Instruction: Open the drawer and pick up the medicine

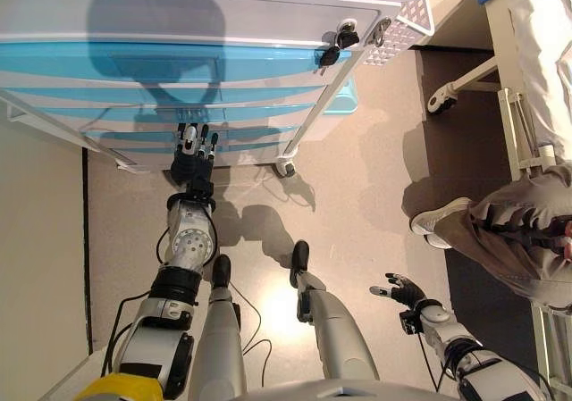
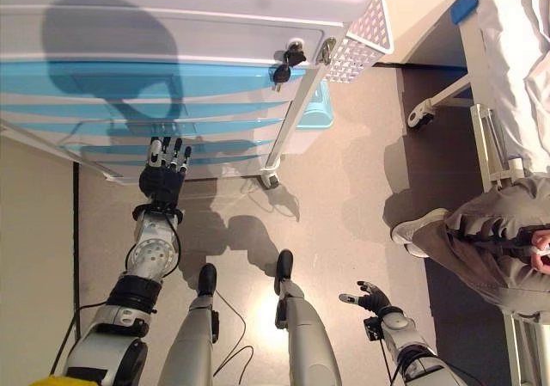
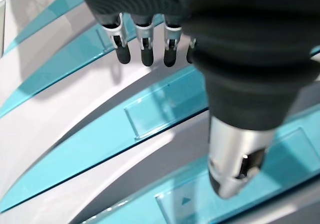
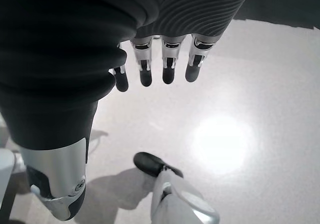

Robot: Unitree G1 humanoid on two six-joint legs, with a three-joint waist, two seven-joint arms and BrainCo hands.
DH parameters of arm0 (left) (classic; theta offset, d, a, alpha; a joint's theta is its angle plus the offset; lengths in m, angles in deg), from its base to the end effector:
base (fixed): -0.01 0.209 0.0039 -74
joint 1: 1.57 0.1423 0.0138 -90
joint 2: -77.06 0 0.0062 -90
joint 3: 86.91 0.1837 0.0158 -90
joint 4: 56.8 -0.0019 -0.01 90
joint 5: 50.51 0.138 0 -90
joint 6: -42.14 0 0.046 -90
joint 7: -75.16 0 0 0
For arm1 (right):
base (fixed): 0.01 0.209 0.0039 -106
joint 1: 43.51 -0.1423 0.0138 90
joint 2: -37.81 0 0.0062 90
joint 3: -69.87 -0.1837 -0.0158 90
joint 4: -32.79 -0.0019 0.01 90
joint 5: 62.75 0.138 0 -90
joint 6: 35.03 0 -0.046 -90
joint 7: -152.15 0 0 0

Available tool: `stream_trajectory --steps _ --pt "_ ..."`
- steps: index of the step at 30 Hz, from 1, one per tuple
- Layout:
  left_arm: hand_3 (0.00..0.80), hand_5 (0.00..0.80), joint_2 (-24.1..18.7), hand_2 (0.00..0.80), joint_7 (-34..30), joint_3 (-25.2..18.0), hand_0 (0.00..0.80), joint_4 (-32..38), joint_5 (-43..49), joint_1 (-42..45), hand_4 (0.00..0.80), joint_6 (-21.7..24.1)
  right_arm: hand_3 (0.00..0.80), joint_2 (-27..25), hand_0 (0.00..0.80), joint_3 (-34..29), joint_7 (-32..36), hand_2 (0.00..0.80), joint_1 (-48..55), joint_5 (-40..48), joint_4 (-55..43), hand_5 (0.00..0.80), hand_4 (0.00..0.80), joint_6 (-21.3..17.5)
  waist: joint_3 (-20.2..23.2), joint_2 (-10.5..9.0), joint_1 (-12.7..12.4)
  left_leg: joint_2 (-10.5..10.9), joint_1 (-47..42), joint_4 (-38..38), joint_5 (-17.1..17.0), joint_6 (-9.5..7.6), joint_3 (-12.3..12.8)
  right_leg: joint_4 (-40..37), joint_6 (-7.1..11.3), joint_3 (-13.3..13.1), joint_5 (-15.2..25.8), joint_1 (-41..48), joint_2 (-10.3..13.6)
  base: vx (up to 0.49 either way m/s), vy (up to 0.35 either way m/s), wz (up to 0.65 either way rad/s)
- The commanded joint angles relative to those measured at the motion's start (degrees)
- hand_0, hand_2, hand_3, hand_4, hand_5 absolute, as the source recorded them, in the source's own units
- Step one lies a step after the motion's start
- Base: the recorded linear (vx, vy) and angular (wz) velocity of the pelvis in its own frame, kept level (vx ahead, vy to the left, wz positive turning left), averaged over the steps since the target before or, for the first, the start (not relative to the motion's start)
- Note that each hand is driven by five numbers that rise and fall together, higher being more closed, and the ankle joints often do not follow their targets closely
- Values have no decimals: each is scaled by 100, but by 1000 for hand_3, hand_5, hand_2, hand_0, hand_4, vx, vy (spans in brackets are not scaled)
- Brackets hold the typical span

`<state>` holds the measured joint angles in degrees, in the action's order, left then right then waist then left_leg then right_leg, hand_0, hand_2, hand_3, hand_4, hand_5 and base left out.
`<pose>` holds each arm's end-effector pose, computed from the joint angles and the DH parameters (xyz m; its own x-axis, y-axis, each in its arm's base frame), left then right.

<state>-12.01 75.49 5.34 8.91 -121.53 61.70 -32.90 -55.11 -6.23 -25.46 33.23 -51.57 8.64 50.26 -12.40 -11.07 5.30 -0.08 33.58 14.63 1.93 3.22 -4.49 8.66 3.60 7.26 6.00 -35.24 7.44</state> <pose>0.2898 0.1906 0.0893 0.9714 0.1633 0.1723 0.0489 0.5728 -0.8183 0.1695 -0.2363 -0.0759 0.6569 -0.1128 -0.7455 -0.0964 0.9681 -0.2315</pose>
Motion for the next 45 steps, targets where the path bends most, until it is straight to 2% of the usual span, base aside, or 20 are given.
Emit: stream_trajectory --steps 1,30,33,34,35,37,39,40,41,45 --pt "0 0 -398 0 -551 -52 0 1209 243 -467 0 405 0 -376 0 7 40 0 269 -110 49 0 0 -98 228 98 -58 402 69 -129 -12 -471 -193 574 192 94 -333 202 -177 0 0 0" --pt "0 0 -663 0 -551 -261 0 1482 437 -509 0 532 0 -463 0 -22 109 0 321 -196 47 0 0 -76 277 144 -78 414 74 -62 35 -483 -192 651 192 77 -354 195 -143 0 0 0" --pt "100 100 -677 100 -533 -321 100 1504 462 -480 100 550 0 -456 0 -35 106 0 320 -181 58 0 0 -75 284 151 -87 411 73 -61 43 -486 -180 654 192 72 -354 195 -141 0 0 0" --pt "176 176 -681 176 -525 -344 176 1501 468 -458 176 551 0 -452 0 -35 113 0 321 -183 58 0 0 -70 284 155 -90 412 71 -57 45 -486 -176 657 192 71 -352 197 -141 0 0 0" --pt "395 395 -673 395 -516 -378 395 1518 479 -423 395 557 0 -447 0 -39 109 0 324 -189 61 0 0 -65 280 159 -97 415 74 -50 45 -489 -172 663 192 72 -352 198 -136 0 0 0" --pt "477 477 -674 477 -502 -390 477 1519 495 -416 477 567 0 -441 0 -39 112 0 327 -190 59 0 0 -62 280 158 -96 416 77 -46 46 -490 -174 668 191 73 -351 199 -134 0 0 0" --pt "747 747 -684 747 -475 -418 747 1527 511 -411 747 585 0 -441 0 -43 104 0 332 -191 57 0 0 -58 277 159 -101 424 90 -32 48 -492 -174 673 190 71 -356 198 -136 0 0 0" --pt "791 791 -682 791 -471 -425 791 1530 517 -406 791 583 0 -433 0 -44 105 0 337 -195 59 0 0 -55 278 159 -102 425 95 -26 47 -492 -173 675 188 69 -356 194 -136 0 0 0" --pt "800 800 -684 800 -465 -434 800 1526 520 -404 800 590 0 -435 0 -44 104 0 339 -196 56 0 0 -58 278 159 -104 427 100 -23 48 -492 -174 673 186 68 -357 194 -136 0 0 0" --pt "800 800 -693 800 -456 -460 800 1553 549 -386 800 594 0 -429 0 -49 99 0 335 -207 70 0 0 -50 275 167 -112 425 107 -17 49 -492 -176 679 184 66 -358 190 -136 0 0 0"
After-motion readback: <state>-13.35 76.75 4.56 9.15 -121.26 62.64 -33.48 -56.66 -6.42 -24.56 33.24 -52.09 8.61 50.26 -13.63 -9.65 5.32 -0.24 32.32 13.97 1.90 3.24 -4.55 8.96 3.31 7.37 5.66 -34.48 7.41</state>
